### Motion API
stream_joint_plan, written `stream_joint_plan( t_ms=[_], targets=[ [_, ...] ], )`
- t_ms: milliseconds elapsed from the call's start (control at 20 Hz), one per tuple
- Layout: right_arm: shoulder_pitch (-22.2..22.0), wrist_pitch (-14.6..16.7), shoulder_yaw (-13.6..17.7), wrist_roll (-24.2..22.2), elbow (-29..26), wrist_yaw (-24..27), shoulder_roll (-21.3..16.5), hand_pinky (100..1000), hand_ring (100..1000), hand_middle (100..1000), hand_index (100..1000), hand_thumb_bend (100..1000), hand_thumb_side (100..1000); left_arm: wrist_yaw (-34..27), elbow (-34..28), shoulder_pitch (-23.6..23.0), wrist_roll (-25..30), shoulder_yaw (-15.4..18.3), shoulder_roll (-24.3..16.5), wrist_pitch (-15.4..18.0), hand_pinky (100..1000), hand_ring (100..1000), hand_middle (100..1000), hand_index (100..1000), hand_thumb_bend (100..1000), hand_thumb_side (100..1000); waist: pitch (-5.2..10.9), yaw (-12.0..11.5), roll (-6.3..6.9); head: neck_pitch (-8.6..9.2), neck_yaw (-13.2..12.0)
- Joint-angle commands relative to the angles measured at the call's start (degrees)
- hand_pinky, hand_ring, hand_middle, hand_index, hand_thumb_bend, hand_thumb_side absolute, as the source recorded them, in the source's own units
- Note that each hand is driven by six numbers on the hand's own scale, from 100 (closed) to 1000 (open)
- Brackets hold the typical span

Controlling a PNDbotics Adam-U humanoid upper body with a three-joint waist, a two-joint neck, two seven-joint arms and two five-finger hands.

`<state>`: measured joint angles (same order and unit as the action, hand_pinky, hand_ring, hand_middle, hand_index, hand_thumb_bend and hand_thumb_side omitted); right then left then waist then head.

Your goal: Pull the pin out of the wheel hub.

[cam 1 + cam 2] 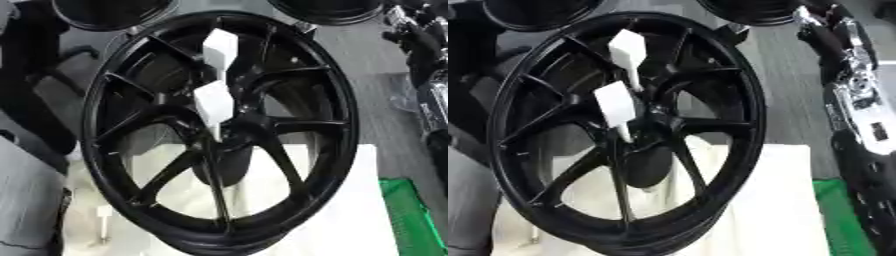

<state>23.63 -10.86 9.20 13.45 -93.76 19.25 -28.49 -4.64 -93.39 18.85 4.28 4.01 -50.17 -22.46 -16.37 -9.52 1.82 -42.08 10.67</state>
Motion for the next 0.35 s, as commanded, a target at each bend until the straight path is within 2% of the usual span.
stream_joint_plan(
  t_ms=[50,150,200,350],
  targets=[
    [0.8,0.1,0.6,0.1,-0.8,0.4,-1.2,836,855,826,846,296,370,-6.2,-3.2,1.5,-8.7,1.2,1.2,1.5,739,734,677,744,391,638,0.83,0.0,0.05,0.75,0.3],
    [0.8,0.0,0.5,0.1,-0.7,0.5,-1.1,836,854,826,846,296,370,-10.4,-4.6,3.0,-15.4,1.1,4.5,3.7,717,716,669,731,338,646,0.92,0.1,-0.03,0.72,0.2],
    [0.8,0.0,0.5,0.1,-0.8,0.5,-1.0,836,854,826,846,295,369,-12.6,-4.9,3.9,-18.9,1.0,6.4,5.1,715,732,700,763,332,657,0.96,0.1,-0.09,0.74,0.0],
    [1.1,0.0,0.4,0.1,-0.9,0.6,-0.7,836,854,826,846,293,368,-20.2,-4.4,5.9,-30.9,-0.4,11.0,10.0,723,756,753,802,358,680,1.02,0.5,-0.24,0.93,-0.5]
  ],
)
